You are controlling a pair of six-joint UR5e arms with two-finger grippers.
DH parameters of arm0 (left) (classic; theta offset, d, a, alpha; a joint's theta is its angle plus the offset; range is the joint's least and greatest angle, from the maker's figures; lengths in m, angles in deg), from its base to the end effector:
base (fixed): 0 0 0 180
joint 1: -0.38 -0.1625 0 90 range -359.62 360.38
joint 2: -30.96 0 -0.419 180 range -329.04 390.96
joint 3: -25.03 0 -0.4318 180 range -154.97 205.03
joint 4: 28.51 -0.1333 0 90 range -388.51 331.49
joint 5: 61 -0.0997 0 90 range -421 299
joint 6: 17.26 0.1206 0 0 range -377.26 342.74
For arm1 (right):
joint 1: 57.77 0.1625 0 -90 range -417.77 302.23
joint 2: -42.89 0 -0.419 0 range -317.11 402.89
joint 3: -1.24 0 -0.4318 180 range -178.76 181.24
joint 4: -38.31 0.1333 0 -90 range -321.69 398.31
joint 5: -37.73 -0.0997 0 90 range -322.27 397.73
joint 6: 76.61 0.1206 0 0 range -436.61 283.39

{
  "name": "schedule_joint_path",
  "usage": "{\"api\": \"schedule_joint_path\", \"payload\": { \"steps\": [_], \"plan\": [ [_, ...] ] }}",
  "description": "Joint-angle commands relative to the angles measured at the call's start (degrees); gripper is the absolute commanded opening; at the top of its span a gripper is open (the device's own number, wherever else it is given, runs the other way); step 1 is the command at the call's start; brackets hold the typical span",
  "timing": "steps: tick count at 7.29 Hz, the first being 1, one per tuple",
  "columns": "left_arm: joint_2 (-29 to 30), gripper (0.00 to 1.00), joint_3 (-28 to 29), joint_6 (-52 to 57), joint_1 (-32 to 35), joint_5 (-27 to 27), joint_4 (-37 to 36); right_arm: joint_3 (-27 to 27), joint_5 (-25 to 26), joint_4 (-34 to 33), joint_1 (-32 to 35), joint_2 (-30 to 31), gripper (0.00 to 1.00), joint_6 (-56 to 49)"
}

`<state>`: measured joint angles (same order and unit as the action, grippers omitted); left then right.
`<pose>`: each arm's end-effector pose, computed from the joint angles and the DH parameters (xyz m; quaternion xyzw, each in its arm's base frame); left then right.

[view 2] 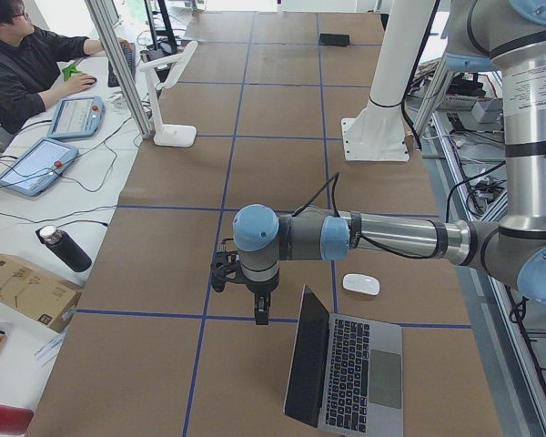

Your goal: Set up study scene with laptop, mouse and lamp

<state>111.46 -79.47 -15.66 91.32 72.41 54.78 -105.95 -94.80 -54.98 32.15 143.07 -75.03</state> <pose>-0.0579 -0.4572 0.6287 -0.0057 0.3700 -0.0002 0.9290 0.0511 -0.4598 0.6044 0.0250 -0.3629 0.0004 0.9315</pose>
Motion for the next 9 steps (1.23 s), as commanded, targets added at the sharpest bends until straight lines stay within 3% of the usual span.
{"api": "schedule_joint_path", "payload": {
  "steps": [1,9],
  "plan": [
    [0.0,1.0,0.09,-0.19,0.04,0.0,0.21,-0.04,-0.01,0.03,0.0,0.02,0.99,0.01],
    [2.98,1.0,1.05,-0.11,-0.05,0.0,0.38,-0.21,-2.11,0.03,0.0,0.02,0.99,0.09]
  ]
}}
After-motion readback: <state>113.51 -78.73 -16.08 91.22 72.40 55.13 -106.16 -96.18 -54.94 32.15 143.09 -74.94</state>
